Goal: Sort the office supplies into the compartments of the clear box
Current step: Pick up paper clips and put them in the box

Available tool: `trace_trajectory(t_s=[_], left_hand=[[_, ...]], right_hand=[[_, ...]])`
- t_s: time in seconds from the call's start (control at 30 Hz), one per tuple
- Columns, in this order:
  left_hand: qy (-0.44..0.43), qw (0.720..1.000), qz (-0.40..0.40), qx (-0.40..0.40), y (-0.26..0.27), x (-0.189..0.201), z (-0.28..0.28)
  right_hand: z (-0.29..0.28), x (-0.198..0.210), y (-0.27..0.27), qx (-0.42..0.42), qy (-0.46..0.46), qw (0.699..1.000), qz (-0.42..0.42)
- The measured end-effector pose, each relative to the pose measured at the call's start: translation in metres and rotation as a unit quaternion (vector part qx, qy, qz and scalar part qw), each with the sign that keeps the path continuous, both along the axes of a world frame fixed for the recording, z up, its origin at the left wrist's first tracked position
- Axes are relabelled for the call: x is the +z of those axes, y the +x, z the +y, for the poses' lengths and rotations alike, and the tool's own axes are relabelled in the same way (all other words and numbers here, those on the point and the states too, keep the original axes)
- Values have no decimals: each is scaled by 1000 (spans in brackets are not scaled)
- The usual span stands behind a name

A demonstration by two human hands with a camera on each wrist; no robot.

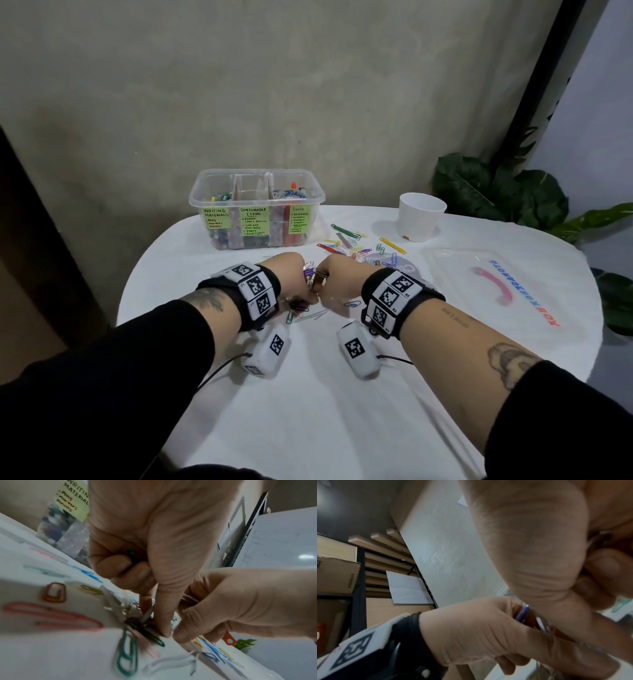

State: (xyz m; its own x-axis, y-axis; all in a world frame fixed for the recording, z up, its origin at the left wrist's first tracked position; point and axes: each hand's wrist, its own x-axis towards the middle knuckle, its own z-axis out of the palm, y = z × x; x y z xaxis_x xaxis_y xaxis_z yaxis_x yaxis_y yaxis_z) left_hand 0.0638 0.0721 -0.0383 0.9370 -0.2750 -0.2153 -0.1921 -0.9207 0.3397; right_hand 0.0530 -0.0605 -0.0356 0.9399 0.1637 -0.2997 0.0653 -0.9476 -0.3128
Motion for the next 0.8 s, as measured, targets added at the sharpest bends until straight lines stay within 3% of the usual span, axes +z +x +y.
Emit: trace_trajectory(t_s=[0.13, 0.4, 0.53, 0.6, 0.67, 0.7, 0.8], left_hand=[[82, 996, -27, -36, -2, 2, -8], [146, 987, -25, -69, -9, 4, -3], [45, 998, 18, -30, -5, 11, 15], [-108, 991, 74, 28, -5, 15, 27], [-279, 951, 117, 64, -2, 14, 39], [-360, 917, 141, 95, 0, 16, 46], [-569, 783, 183, 170, 5, 18, 66]], right_hand=[[-10, -1, 0, -8, 17, 999, -48], [-16, -6, -15, 37, 45, 998, -19], [-8, -10, -17, 58, 2, 998, -19], [-8, -7, -18, 69, -8, 998, -6], [-11, -5, -16, 63, 9, 998, 12], [-14, -4, -15, 55, 29, 998, 16], [-21, -4, -14, -10, 199, 978, 53]])
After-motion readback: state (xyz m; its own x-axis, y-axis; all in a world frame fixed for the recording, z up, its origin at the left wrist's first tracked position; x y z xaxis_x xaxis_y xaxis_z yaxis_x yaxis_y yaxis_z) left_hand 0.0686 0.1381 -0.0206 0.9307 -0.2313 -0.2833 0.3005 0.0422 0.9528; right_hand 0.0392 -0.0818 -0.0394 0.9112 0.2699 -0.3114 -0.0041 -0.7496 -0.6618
